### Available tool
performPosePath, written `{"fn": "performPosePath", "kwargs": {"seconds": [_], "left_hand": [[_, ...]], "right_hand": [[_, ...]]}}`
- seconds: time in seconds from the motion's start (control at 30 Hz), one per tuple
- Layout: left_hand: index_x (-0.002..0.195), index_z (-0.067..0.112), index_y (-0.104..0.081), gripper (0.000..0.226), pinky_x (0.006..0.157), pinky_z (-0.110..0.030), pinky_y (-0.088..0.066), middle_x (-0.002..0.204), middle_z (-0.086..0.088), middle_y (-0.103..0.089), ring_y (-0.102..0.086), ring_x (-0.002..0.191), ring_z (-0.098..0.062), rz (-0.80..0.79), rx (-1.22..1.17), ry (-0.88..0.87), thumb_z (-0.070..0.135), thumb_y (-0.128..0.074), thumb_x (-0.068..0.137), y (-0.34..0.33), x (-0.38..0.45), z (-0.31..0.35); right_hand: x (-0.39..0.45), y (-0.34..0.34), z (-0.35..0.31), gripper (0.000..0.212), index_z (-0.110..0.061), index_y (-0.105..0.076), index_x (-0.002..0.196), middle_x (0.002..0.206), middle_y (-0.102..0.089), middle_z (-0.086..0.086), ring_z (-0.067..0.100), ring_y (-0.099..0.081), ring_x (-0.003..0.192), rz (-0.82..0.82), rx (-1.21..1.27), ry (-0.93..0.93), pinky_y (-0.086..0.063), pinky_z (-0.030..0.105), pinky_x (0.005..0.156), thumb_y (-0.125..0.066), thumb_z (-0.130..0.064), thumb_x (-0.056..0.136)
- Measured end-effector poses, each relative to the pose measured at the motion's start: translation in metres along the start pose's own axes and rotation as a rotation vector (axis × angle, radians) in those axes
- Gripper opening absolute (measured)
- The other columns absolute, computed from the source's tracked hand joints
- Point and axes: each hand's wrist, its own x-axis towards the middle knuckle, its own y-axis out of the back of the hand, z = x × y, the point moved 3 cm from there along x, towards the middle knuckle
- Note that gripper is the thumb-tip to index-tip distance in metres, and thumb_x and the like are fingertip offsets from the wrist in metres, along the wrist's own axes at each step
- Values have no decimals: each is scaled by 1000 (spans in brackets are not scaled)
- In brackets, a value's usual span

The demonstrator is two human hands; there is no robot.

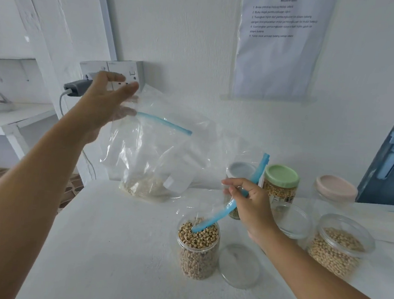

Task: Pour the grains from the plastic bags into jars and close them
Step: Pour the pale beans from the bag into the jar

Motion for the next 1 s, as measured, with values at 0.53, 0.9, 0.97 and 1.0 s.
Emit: {"fn": "performPosePath", "kwargs": {"seconds": [0.53,0.9,0.97,1.0], "left_hand": [[87,22,-70,12,92,-38,-52,91,5,-78,-75,94,-20,18,103,57,30,-76,95,-17,0,-4],[84,25,-78,8,78,-29,-51,83,2,-73,-64,77,-14,109,-75,-46,20,-83,87,-5,3,-3],[81,25,-75,11,78,-29,-50,79,2,-70,-61,74,-13,134,-93,-74,20,-85,86,-4,6,1],[81,24,-73,13,77,-28,-50,76,3,-68,-60,72,-12,150,-98,-92,21,-85,86,-5,7,2]], "right_hand": [[-1,0,4,33,-26,-79,98,100,-74,-22,6,-73,93,-8,-160,73,-57,24,85,-59,0,101],[3,0,-5,34,-29,-80,98,99,-76,-12,10,-74,95,25,-54,43,-58,30,84,-60,-1,100],[2,-1,-6,31,-28,-80,99,99,-77,-10,12,-74,96,31,-27,43,-58,33,85,-62,-3,100],[2,-2,-7,29,-26,-80,100,100,-77,-9,12,-74,96,30,-23,46,-58,32,85,-62,-4,100]]}}
